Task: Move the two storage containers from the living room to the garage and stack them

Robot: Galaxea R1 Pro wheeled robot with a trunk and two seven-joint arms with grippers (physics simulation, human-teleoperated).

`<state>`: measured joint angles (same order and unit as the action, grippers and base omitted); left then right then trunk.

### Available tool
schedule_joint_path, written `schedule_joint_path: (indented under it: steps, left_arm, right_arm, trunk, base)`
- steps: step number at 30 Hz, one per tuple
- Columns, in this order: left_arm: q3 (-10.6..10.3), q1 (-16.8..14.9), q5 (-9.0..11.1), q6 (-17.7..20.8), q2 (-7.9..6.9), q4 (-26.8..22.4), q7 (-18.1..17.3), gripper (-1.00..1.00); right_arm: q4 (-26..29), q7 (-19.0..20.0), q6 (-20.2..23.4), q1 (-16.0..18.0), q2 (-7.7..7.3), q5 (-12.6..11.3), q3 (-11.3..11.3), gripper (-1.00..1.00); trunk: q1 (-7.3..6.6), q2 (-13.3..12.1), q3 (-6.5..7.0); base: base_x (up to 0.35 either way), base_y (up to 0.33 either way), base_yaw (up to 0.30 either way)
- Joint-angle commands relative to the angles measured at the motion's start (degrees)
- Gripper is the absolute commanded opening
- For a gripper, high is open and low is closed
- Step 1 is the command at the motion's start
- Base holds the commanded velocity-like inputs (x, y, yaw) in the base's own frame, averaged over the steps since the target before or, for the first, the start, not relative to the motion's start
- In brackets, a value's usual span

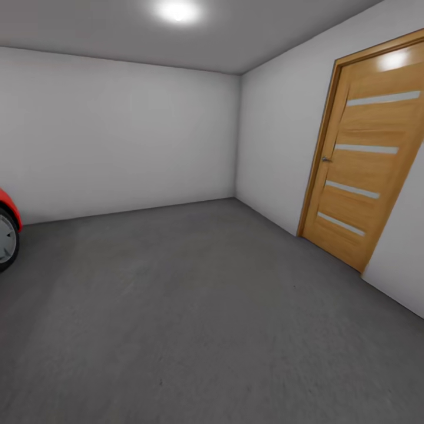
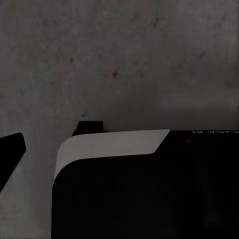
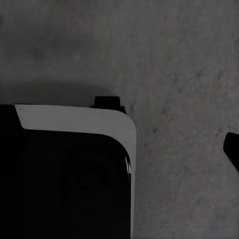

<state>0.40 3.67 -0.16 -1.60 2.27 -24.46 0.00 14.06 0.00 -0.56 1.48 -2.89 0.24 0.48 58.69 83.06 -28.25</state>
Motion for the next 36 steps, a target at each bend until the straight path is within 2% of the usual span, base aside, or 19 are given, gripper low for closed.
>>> schedule_joint_path:
  steps: [1, 17, 36]
  left_arm:
    - [0.04, 0.02, -0.02, -0.1, 0.01, -0.07, 0.0, 1.0]
    - [0.04, 0.02, -0.02, -0.08, 0.01, -0.07, 0.0, 1.0]
    - [0.04, 0.02, -0.02, -0.1, 0.01, -0.07, 0.0, 1.0]
  right_arm:
    - [0.0, 0.0, -0.06, 0.02, -0.01, 0.02, 0.05, 1.0]
    - [0.0, 0.0, -0.06, 0.02, -0.01, 0.02, 0.05, 1.0]
    - [0.0, 0.01, -0.06, 0.02, -0.01, 0.02, 0.05, 1.0]
  trunk:
    - [0.04, 0.02, -0.09]
    - [0.04, 0.02, -0.5]
    - [0.04, 0.02, -0.51]
  base:
    - [0.347, 0.073, 0.0]
    - [0.347, 0.073, -0.011]
    - [0.347, 0.073, -0.239]
